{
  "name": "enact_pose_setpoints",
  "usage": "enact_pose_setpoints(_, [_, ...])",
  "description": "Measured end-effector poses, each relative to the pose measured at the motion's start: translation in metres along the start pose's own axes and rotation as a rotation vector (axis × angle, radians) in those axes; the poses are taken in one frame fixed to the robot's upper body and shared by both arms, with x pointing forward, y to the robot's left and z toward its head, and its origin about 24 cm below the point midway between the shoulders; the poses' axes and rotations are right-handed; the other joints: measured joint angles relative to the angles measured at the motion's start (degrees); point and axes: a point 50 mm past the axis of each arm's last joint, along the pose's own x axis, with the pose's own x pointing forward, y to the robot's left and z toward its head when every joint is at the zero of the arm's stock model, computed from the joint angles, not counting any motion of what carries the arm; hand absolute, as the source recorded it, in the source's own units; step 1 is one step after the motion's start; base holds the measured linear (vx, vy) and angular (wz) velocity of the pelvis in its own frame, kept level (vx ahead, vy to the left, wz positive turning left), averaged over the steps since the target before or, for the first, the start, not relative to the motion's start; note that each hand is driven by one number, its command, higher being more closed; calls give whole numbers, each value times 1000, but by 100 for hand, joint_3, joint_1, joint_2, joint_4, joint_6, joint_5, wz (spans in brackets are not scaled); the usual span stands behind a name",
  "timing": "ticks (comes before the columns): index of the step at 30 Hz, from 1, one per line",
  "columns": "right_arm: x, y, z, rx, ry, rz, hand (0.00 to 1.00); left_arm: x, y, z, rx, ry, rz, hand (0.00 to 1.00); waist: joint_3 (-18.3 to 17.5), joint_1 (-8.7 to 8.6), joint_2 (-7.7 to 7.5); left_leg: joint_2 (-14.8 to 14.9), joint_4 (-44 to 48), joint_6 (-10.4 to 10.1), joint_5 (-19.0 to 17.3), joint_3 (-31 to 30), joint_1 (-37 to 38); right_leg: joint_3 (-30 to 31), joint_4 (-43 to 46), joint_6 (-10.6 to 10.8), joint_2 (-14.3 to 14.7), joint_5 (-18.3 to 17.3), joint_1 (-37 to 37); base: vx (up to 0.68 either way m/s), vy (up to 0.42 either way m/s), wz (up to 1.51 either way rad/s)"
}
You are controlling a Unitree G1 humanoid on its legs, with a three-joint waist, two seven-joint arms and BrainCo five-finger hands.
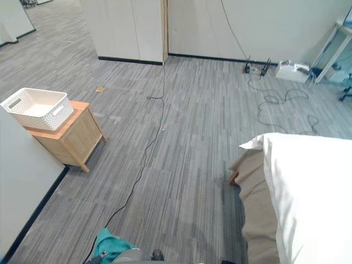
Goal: Tidy the bed and pick cloth on bed and put in laundry
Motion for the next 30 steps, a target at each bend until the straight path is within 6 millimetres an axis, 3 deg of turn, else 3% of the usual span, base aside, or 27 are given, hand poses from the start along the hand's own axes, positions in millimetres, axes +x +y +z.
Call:
enact_pose_setpoints(2, [-1, 0, 6, 28, -41, 4, 100, 2, -7, 10, 47, -28, -16, 100, 47, -84, 89, -14, -402, -40, 92, -381, 291, -196, 801, -411, -8, -978, -967, 225, 11, 72])
enact_pose_setpoints(3, [-1, 0, 6, 43, -47, 5, 100, 3, -8, 13, 59, -38, -20, 100, 61, -122, 107, -10, -472, -48, 96, -502, 374, -293, 729, -473, -15, -1172, -1151, 268, -23, 94])
enact_pose_setpoints(5, [-3, -3, 4, 86, -58, -2, 100, 5, -15, 24, 101, -68, -44, 100, 147, -167, 173, 67, -501, -207, -10, -936, 713, -656, -366, -491, -92, -1642, -1575, 326, -68, 106])
enact_pose_setpoints(6, [-4, -4, 2, 94, -56, -4, 100, 6, -17, 27, 108, -76, -50, 100, 149, -178, 183, 110, -491, -271, -70, -1018, 790, -738, -768, -492, -126, -1652, -1632, 346, -116, 109])
enact_pose_setpoints(7, [-5, -5, 1, 97, -57, -5, 100, 6, -21, 33, 112, -98, -61, 100, 157, -176, 200, 202, -432, -360, -231, -1200, 917, -936, -1713, -538, -187, -1558, -1724, 399, -157, 88])
enact_pose_setpoints(8, [-5, -5, 1, 96, -57, -2, 100, 6, -22, 34, 109, -106, -64, 100, 162, -134, 209, 326, -277, -506, -455, -1297, 1010, -1061, -2673, -598, -214, -1251, -1793, 420, -178, 73])
enact_pose_setpoints(10, [-5, -5, 1, 97, -57, 2, 100, 6, -22, 35, 105, -108, -63, 100, 170, -97, 202, 448, -27, -667, -754, -1400, 1099, -1051, -3364, -648, -222, -908, -1931, 427, -207, 31])
enact_pose_setpoints(12, [-5, -4, 3, 92, -65, 6, 100, 6, -22, 32, 102, -101, -53, 100, 164, -149, 212, 759, 108, -867, -1146, -1401, 1416, -951, -3439, -814, -187, -660, -2077, 623, -344, 29])
enact_pose_setpoints(14, [-5, -2, 4, 99, -71, 11, 100, 4, -17, 22, 93, -79, -33, 100, 119, -209, 207, 1049, 245, -1045, -1290, -1375, 1582, -910, -3170, -822, -29, -671, -2053, 650, -399, 34])
enact_pose_setpoints(15, [-5, -6, 8, 84, -69, 2, 100, 4, -20, 20, 16, -72, -10, 100, 162, -233, 307, 1453, 1810, -1257, -1252, -1392, 1095, -924, -2581, -1237, 246, -714, -2031, 685, -458, 20])
enact_pose_setpoints(16, [-5, -7, 9, 80, -69, -1, 100, 4, -20, 20, 1, -72, -7, 100, 169, -222, 340, 1520, 2124, -1198, -1150, -1408, 970, -937, -2531, -1294, 296, -800, -2005, 797, -573, -13])
enact_pose_setpoints(17, [-4, -10, 14, 57, -76, -6, 100, 3, -22, 17, -39, -69, 0, 100, 194, -133, 464, 1727, 3459, -1070, -332, -1522, 375, -942, -2436, -1420, 501, -1141, -1842, 522, -388, -31])
enact_pose_setpoints(18, [-4, -11, 18, 37, -83, -9, 100, 3, -24, 15, -57, -66, 1, 100, 231, -103, 514, 1872, 4110, -1089, 105, -1629, 73, -935, -2480, -1446, 633, -1274, -1699, 647, -445, -39])
enact_pose_setpoints(19, [-3, -14, 25, 9, -99, -23, 100, 2, -28, 12, -86, -68, -3, 100, 298, -109, 649, 2091, 5049, -1180, 143, -1705, -407, -941, -2669, -1483, 902, -1417, -1300, 663, -387, -26])
enact_pose_setpoints(21, [-3, -14, 26, -20, -97, -37, 100, 1, -27, 10, -84, -82, 1, 100, 342, -85, 617, 2038, 5539, -1251, 65, -1711, -958, -947, -3182, -1503, 1092, -1518, -547, 702, -366, -18])
enact_pose_setpoints(24, [2, 0, 36, -93, -128, -7, 100, 0, -22, 12, -65, -112, 12, 100, 400, -55, 411, 1516, 4691, -1173, -222, -1197, -1676, -869, -4165, -1449, 1203, -1508, 458, 575, -255, -28])
enact_pose_setpoints(25, [3, 7, 42, -102, -150, 12, 100, 1, -21, 15, -63, -123, 14, 100, 429, 17, 369, 1347, 3873, -1057, -316, -743, -1774, -804, -4415, -1412, 1226, -1515, 773, 550, -139, -50])
enact_pose_setpoints(27, [4, 16, 45, -118, -177, 35, 100, 1, -21, 19, -62, -132, 13, 100, 450, 81, 329, 1050, 2352, -828, -156, -34, -1770, -733, -4668, -1266, 1235, -1599, 1179, 568, -46, -37])
enact_pose_setpoints(29, [4, 29, 44, -129, -207, 75, 100, 1, -22, 19, -62, -132, 12, 100, 444, 74, 331, 738, 646, -610, 484, 706, -1761, -725, -4895, -961, 1311, -1779, 1635, 599, 24, -19])
enact_pose_setpoints(30, [4, 31, 43, -131, -212, 81, 100, 1, -22, 19, -63, -132, 11, 100, 442, 79, 336, 738, 420, -511, 570, 849, -1766, -710, -4961, -886, 1358, -1826, 1771, 422, 53, -28])
